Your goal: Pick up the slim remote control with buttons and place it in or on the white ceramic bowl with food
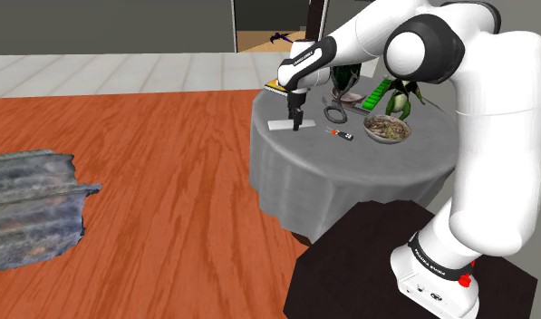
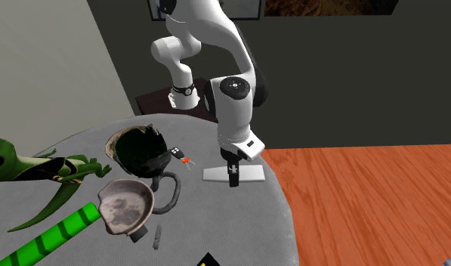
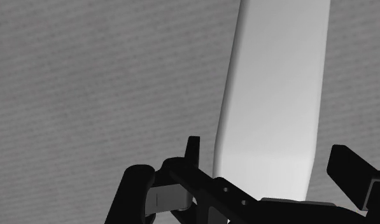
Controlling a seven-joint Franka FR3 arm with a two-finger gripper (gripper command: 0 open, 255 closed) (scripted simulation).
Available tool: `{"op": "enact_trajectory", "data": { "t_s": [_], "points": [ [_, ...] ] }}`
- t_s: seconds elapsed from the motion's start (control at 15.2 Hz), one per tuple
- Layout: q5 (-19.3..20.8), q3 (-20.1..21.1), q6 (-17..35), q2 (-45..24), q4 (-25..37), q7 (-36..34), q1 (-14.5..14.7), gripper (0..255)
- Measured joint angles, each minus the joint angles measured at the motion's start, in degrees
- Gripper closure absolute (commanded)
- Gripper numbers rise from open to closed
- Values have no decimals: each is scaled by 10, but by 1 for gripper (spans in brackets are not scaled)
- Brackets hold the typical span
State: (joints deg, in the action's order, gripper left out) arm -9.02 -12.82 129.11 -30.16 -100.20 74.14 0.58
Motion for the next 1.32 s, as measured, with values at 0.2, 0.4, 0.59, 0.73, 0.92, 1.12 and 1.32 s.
{"op": "enact_trajectory", "data": {
  "t_s": [0.2, 0.4, 0.59, 0.73, 0.92, 1.12, 1.32],
  "points": [
    [0, 0, 1, 0, 0, 0, 0, 0],
    [0, 0, 1, 0, 0, 0, 0, 255],
    [0, 0, 1, 0, 0, 0, 0, 255],
    [0, 0, 1, 0, 0, 0, 0, 255],
    [0, 0, 1, 0, 0, 0, 0, 255],
    [2, -2, -11, 8, 4, -1, 1, 255],
    [7, -4, -28, 22, 7, -5, 3, 255]
  ]
}}
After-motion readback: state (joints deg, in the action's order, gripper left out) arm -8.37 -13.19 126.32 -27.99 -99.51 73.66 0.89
